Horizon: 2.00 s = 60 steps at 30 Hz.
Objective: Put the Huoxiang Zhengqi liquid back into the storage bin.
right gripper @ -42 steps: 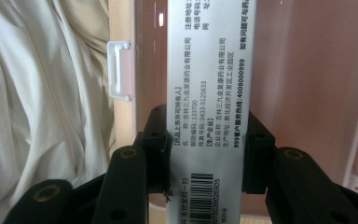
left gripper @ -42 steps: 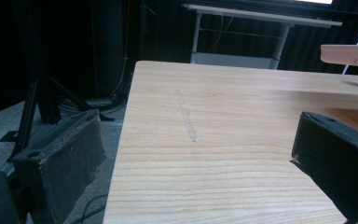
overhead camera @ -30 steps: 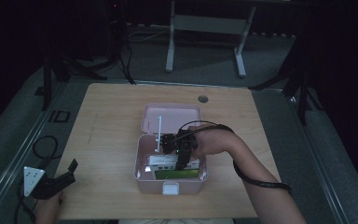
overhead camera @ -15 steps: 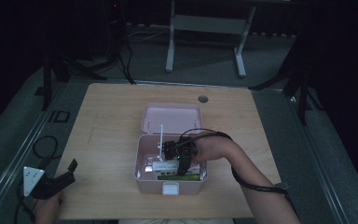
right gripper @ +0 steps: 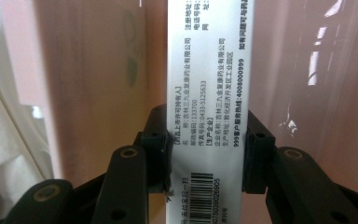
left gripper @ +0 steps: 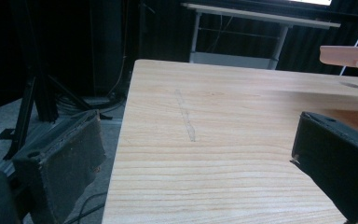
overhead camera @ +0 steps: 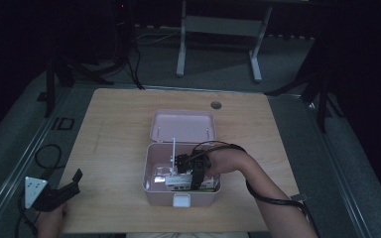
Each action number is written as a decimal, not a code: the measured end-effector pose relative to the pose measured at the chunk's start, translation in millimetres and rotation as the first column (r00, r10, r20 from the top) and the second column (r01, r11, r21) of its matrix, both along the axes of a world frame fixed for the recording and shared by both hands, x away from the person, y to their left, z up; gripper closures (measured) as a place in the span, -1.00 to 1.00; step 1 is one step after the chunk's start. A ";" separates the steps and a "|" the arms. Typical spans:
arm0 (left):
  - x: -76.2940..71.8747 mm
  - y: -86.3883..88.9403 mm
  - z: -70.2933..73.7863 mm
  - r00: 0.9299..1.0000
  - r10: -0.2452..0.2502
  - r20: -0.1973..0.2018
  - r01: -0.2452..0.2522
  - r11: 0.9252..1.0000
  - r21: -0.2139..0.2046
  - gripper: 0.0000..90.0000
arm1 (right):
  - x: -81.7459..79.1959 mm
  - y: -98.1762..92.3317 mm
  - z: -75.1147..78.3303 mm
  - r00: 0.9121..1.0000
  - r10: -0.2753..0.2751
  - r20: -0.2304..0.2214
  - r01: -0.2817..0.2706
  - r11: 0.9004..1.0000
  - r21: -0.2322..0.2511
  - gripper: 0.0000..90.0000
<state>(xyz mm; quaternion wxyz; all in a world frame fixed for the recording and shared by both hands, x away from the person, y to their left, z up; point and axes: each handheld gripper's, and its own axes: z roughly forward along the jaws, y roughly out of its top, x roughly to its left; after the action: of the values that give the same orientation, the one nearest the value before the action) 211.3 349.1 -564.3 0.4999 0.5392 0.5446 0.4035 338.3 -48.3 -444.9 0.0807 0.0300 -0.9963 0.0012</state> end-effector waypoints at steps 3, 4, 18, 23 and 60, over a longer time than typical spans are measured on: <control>-0.1 -0.1 0.0 1.000 0.000 0.001 0.000 1.000 0.000 -0.95 | -0.9 1.0 -4.6 1.000 0.001 -0.012 -0.001 1.000 -0.005 0.37; 0.0 -0.1 0.0 1.000 0.000 0.001 0.000 1.000 0.000 -0.95 | -0.8 1.1 -6.2 1.000 0.007 -0.012 -0.007 1.000 -0.012 0.37; 0.1 -0.2 0.0 1.000 -0.001 -0.001 0.001 1.000 0.001 -0.95 | 0.4 -1.8 -17.1 1.000 0.004 -0.029 -0.005 0.998 -0.067 0.36; 0.1 -0.2 0.0 1.000 -0.001 0.000 0.001 1.000 0.002 -0.95 | 0.9 -2.0 -16.4 1.000 -0.004 -0.030 0.001 0.997 -0.082 0.27; 0.0 -1.2 0.0 1.000 0.004 0.001 -0.004 1.000 0.009 -0.95 | 8.3 -77.8 67.2 0.985 -0.138 0.107 0.097 0.940 0.326 -0.70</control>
<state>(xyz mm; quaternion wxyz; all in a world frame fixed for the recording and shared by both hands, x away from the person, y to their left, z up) 211.3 347.9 -564.3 0.4967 0.5401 0.5437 0.4074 346.7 -126.1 -377.6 0.0105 -0.0171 -0.9864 -0.1630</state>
